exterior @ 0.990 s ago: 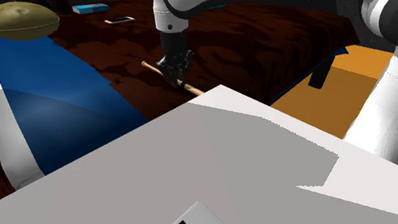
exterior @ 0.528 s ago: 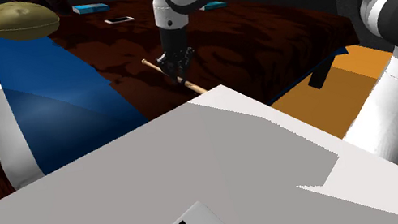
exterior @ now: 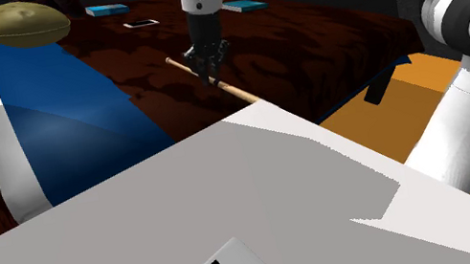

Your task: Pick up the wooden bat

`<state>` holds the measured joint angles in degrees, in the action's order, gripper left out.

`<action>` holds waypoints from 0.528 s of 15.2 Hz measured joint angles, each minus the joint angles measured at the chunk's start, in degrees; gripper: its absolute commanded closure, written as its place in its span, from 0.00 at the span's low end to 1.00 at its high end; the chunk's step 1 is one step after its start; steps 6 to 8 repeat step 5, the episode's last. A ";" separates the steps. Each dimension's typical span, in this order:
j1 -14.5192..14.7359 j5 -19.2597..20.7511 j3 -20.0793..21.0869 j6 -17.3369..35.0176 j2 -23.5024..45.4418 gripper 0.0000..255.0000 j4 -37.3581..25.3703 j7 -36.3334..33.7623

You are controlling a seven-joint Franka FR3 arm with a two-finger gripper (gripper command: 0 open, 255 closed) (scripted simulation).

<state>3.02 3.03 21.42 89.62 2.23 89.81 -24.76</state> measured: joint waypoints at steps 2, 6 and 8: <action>0.06 0.17 0.04 -1.82 0.47 1.00 -2.26 0.01; 0.20 0.42 0.13 -4.00 1.15 1.00 -5.06 -0.09; 0.20 0.42 0.13 -4.00 1.15 1.00 -5.06 -0.09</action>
